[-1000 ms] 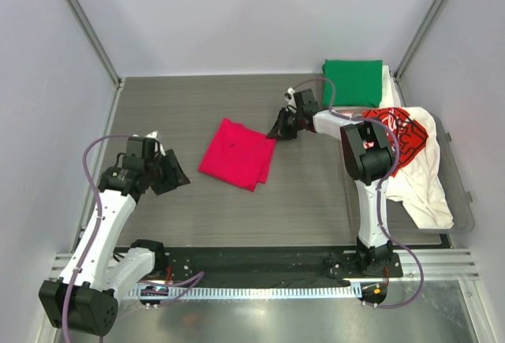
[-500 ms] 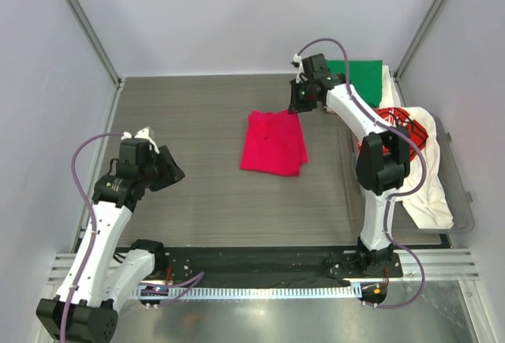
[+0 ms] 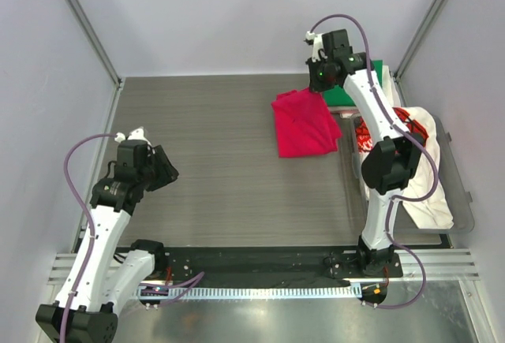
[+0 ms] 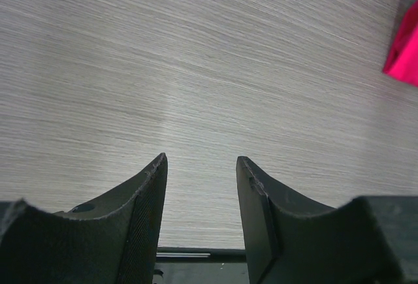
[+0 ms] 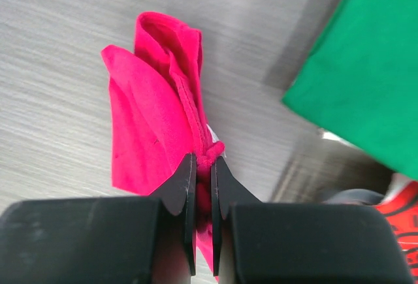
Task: Fold and stack the t-shirts
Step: Neatly place the folded tshirt to the corner
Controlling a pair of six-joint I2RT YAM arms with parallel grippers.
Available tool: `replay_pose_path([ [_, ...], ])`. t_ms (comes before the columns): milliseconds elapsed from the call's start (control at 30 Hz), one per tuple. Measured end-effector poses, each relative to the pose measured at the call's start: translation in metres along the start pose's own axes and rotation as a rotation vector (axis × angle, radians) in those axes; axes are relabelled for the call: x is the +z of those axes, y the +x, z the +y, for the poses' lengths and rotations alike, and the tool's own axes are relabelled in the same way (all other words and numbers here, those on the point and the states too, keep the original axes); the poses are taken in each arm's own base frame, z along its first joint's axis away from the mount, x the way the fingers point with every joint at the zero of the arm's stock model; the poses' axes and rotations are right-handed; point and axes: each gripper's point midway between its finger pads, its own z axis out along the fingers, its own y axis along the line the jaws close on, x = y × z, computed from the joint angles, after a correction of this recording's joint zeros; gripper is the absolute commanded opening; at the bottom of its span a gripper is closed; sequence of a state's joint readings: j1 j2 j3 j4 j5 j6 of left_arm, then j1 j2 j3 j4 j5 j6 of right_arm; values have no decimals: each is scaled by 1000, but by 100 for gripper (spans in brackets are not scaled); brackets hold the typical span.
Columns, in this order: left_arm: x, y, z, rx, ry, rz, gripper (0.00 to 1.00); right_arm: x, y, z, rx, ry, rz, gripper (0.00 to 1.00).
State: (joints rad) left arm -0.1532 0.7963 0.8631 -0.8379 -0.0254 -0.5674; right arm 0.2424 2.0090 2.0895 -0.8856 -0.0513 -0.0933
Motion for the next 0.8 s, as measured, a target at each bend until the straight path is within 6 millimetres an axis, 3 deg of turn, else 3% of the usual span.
replay_pose_path([
  [333,-2,-4,6,-2,-29,-27,44,-40,-45,-48,8,51,-137,1],
  [600,-11,-11,9,-8,-35,-84,43,-70,-81,-71,11,76,-257,1],
  [800,-9,-10,12,-11,-55,-78,44,-81,-94,-84,16,88,-304,1],
])
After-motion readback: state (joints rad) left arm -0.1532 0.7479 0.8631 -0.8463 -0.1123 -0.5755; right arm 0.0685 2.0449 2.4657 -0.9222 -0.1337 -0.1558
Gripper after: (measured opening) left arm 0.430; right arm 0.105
